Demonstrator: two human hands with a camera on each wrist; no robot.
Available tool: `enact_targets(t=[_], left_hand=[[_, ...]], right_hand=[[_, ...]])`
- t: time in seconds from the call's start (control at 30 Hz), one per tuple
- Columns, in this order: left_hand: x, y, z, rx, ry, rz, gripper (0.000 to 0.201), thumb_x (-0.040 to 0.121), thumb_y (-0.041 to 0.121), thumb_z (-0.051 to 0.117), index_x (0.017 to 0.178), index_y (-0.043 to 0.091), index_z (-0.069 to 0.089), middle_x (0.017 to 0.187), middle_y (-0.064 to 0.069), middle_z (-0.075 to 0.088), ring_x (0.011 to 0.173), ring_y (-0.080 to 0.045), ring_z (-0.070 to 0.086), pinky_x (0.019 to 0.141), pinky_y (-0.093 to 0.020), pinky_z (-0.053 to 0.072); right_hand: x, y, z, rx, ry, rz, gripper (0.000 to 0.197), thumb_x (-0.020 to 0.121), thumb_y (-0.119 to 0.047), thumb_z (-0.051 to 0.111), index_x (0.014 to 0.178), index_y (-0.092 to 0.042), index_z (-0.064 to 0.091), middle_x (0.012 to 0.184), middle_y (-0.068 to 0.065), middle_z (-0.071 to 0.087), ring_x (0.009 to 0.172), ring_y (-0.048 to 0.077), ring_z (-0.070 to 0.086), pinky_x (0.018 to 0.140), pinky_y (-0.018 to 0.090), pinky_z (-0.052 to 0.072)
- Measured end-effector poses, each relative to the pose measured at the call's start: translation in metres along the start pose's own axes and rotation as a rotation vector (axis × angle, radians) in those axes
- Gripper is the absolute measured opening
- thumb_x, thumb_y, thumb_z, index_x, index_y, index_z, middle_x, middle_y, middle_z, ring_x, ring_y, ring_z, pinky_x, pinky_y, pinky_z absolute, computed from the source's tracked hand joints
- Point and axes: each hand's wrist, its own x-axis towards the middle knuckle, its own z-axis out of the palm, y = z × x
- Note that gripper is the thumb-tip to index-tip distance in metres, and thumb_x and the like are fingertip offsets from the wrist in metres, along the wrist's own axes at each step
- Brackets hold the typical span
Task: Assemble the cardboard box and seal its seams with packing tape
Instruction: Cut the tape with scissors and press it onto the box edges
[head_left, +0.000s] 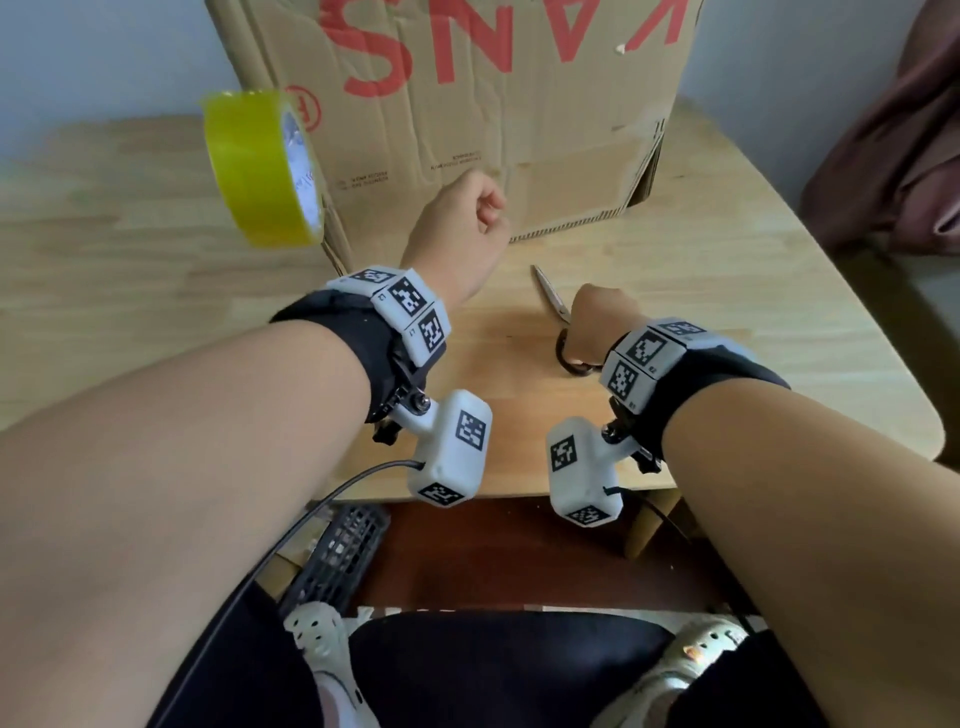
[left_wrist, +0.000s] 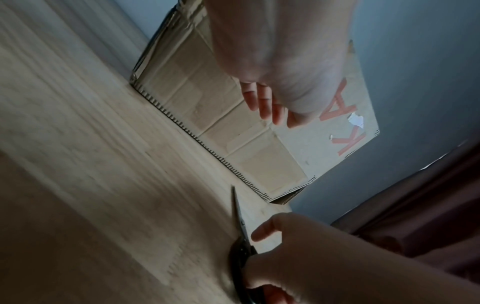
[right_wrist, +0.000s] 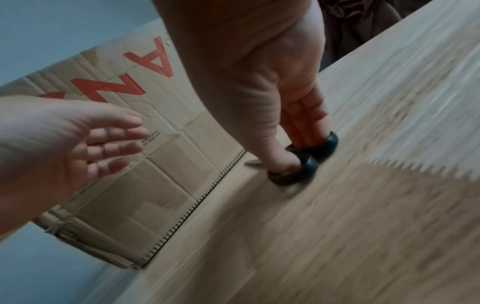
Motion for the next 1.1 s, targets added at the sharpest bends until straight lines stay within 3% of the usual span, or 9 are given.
enact_targets(t=[0.13, 0.3, 0.47, 0.6, 0.7, 0.8, 0.87, 0.97, 1.1], left_hand=[[0.004, 0.001, -0.017, -0.017, 0.035, 0.026, 0.010, 0.089, 0.016, 0.051, 0.099, 0.018, 0.054, 0.088, 0.010, 0.053, 0.070, -0.001, 0.046, 0.072, -0.020, 0.043], [0.001, 0.012, -0.055, -0.054, 0.111, 0.064, 0.014, 0.090, 0.014, 0.052, 0.103, 0.014, 0.056, 0.084, 0.015, 0.049, 0.069, -0.002, 0.046, 0.074, -0.021, 0.044], [-0.011, 0.033, -0.098, -0.080, 0.197, 0.136, 0.011, 0.090, 0.012, 0.052, 0.100, 0.013, 0.056, 0.090, 0.006, 0.053, 0.071, -0.005, 0.047, 0.071, -0.016, 0.042], [-0.025, 0.036, -0.130, -0.082, 0.274, 0.133, 0.009, 0.090, 0.012, 0.052, 0.097, 0.016, 0.056, 0.086, 0.011, 0.052, 0.068, 0.000, 0.047, 0.065, -0.007, 0.039], [-0.030, 0.021, -0.155, -0.027, 0.347, 0.102, 0.009, 0.088, 0.011, 0.055, 0.096, 0.016, 0.056, 0.094, 0.001, 0.057, 0.078, -0.006, 0.051, 0.071, -0.013, 0.039], [-0.027, -0.003, -0.169, 0.171, 0.433, -0.026, 0.024, 0.087, 0.020, 0.058, 0.109, 0.010, 0.057, 0.116, -0.011, 0.053, 0.109, -0.026, 0.048, 0.092, -0.030, 0.035], [-0.025, -0.017, -0.171, 0.164, 0.405, -0.218, 0.043, 0.087, 0.032, 0.058, 0.123, 0.010, 0.048, 0.127, -0.013, 0.043, 0.117, -0.029, 0.041, 0.098, -0.035, 0.033], [-0.017, -0.031, -0.163, -0.223, 0.263, -0.406, 0.062, 0.082, 0.048, 0.060, 0.129, 0.013, 0.040, 0.122, -0.007, 0.046, 0.105, -0.022, 0.051, 0.092, -0.035, 0.042], [-0.004, -0.030, -0.156, -0.557, 0.231, -0.463, 0.038, 0.087, 0.038, 0.060, 0.115, 0.015, 0.050, 0.104, -0.006, 0.060, 0.085, -0.018, 0.059, 0.073, -0.035, 0.049]], right_hand=[[-0.001, -0.004, -0.008, 0.077, 0.046, -0.020, 0.011, 0.094, 0.000, 0.042, 0.096, -0.010, 0.045, 0.066, 0.005, 0.038, 0.063, 0.020, 0.048, 0.053, 0.026, 0.041], [-0.013, -0.018, -0.040, 0.174, 0.098, 0.018, 0.031, 0.096, -0.009, 0.046, 0.067, -0.012, 0.036, 0.067, 0.004, 0.040, 0.055, 0.010, 0.037, 0.045, 0.020, 0.027], [-0.038, -0.033, -0.074, 0.394, 0.217, -0.044, 0.024, 0.092, -0.021, 0.059, 0.099, 0.002, 0.064, 0.079, 0.009, 0.064, 0.062, 0.019, 0.053, 0.052, 0.026, 0.042], [-0.063, -0.044, -0.091, 0.625, 0.337, -0.195, 0.040, 0.082, -0.036, 0.073, 0.110, -0.012, 0.056, 0.080, 0.003, 0.060, 0.062, 0.017, 0.052, 0.046, 0.023, 0.036], [-0.071, -0.061, -0.103, 0.700, 0.309, -0.283, 0.044, 0.079, -0.041, 0.074, 0.108, -0.016, 0.052, 0.070, -0.003, 0.053, 0.053, 0.011, 0.045, 0.045, 0.021, 0.031], [-0.065, -0.076, -0.113, 0.713, 0.277, -0.343, 0.048, 0.077, -0.042, 0.076, 0.109, -0.014, 0.055, 0.071, -0.002, 0.056, 0.058, 0.012, 0.050, 0.050, 0.024, 0.037], [-0.056, -0.082, -0.121, 0.645, 0.226, -0.364, 0.048, 0.074, -0.048, 0.076, 0.105, -0.017, 0.057, 0.085, 0.002, 0.065, 0.077, 0.019, 0.061, 0.068, 0.031, 0.049], [-0.046, -0.084, -0.137, 0.492, 0.132, -0.372, 0.050, 0.071, -0.056, 0.074, 0.102, -0.019, 0.059, 0.090, 0.006, 0.067, 0.078, 0.018, 0.061, 0.072, 0.031, 0.046], [-0.032, -0.084, -0.155, 0.416, 0.039, -0.404, 0.049, 0.072, -0.059, 0.071, 0.104, -0.024, 0.061, 0.076, 0.003, 0.062, 0.067, 0.013, 0.053, 0.065, 0.027, 0.039]])
